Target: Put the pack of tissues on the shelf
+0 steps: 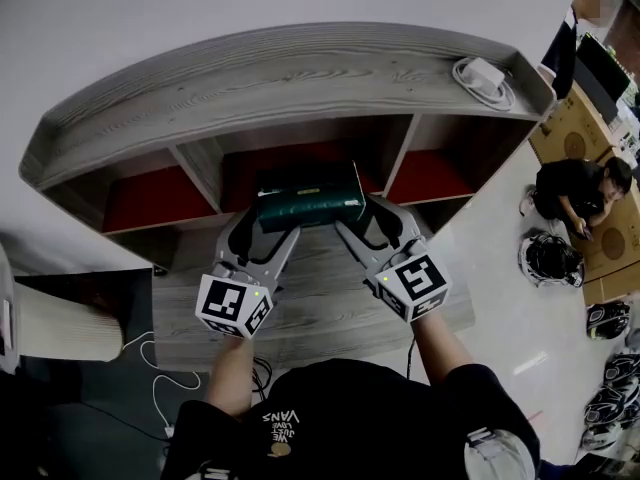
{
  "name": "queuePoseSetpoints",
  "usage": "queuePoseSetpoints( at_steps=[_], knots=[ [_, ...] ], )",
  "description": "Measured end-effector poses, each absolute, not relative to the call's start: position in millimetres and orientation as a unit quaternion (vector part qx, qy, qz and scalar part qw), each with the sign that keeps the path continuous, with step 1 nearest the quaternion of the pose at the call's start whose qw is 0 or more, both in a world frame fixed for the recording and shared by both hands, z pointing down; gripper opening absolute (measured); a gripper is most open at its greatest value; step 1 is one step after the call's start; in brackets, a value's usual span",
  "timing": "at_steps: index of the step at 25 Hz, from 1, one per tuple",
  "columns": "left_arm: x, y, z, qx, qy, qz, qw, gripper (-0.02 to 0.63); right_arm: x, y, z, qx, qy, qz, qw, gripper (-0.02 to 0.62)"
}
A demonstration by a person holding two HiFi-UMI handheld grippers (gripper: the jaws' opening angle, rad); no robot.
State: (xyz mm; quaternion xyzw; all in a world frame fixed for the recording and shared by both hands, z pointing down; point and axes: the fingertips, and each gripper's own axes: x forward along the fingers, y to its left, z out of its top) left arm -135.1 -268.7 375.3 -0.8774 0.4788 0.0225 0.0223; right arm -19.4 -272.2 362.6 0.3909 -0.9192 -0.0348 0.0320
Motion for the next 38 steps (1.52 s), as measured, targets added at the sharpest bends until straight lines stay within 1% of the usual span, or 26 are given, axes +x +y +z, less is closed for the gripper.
queuePoseSetpoints(
  at_steps=[10, 22, 36, 38],
  knots=[
    [-137.9, -291.7, 383.6, -0.866, 0.500, -0.003, 0.004, 0.356, -20.7, -296.1, 362.7, 0.425, -0.904, -0.038, 0.031, 0.209],
    [-139.7, -303.9, 383.6, -0.862, 0.506, 0.004, -0.004, 0.356, -22.6, -308.5, 367.1, 0.443, -0.896, -0.026, 0.034, 0.209],
    [-154.7, -273.3, 375.6, -0.858, 0.511, 0.037, 0.019, 0.356, -11.5, -290.8, 360.8, 0.465, -0.885, -0.027, -0.008, 0.207],
    [-155.7, -266.3, 377.0, -0.856, 0.515, 0.034, 0.024, 0.343, -12.7, -287.7, 361.9, 0.463, -0.886, -0.027, -0.012, 0.206]
  ],
)
